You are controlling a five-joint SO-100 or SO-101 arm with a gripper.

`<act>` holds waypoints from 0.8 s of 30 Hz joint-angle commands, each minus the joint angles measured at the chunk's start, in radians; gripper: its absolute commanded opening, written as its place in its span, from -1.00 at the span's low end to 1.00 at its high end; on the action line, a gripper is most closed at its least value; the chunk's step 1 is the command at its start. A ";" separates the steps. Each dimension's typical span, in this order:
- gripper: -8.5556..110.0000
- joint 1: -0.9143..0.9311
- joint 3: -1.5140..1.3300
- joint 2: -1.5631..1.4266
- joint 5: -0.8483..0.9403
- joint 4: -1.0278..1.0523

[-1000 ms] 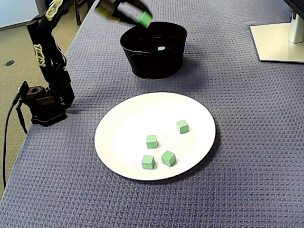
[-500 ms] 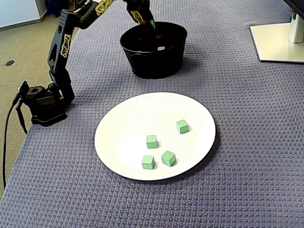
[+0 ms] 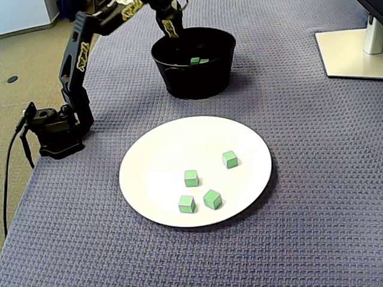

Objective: Pick up the items on the white plate and put them in the black container.

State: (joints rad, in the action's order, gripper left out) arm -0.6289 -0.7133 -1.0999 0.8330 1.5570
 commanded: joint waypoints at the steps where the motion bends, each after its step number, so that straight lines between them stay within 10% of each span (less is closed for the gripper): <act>1: -0.32 0.250 -0.156 -0.402 0.255 0.003; 10: -0.23 0.925 -0.479 -0.540 0.865 -0.239; 24: -0.21 1.103 -0.870 -0.336 0.917 -0.991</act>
State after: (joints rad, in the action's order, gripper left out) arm 0.4709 -1.5202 -1.4389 1.7457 0.7317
